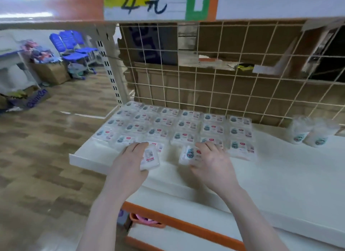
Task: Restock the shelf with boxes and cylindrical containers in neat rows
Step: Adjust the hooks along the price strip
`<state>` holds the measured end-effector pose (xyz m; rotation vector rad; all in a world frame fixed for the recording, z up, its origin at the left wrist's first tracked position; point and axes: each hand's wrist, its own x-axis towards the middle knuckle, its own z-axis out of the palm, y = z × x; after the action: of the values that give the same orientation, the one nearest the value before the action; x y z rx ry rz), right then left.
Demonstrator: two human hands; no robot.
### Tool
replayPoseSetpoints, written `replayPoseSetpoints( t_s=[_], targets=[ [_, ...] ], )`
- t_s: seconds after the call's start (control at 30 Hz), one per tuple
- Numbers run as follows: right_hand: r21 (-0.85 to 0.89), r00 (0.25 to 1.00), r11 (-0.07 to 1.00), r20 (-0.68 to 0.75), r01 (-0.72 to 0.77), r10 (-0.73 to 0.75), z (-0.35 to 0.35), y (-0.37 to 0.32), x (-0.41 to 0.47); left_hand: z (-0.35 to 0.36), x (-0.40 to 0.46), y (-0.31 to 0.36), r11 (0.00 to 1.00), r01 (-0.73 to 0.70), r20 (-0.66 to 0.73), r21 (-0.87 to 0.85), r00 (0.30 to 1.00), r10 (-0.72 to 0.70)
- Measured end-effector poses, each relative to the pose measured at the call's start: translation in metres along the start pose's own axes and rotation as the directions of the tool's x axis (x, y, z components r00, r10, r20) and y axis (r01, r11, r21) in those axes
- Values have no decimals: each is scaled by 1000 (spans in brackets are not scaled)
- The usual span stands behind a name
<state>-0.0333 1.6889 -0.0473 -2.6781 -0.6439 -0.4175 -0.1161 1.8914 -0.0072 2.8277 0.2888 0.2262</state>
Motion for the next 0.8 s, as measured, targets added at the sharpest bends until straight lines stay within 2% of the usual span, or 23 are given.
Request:
replayPoseSetpoints(
  t_s=[0.1,0.27,0.5,0.8],
  targets=[
    [-5,999,999,21,-49,49,13,-18,7,-6,16,-25,999,-54,5,-4,999,54],
    [-15,995,999,85,-44,45,23,-36,19,-12,36,-54,994,-106,22,-9,994,106],
    [-71,1000,997,-5,-28,28,38,-40,26,-12,51,-73,988,-146,37,-54,988,148],
    [-67,993,993,-57,97,-101,43,-28,15,-11,64,-71,976,-219,47,-13,975,219]
  ],
)
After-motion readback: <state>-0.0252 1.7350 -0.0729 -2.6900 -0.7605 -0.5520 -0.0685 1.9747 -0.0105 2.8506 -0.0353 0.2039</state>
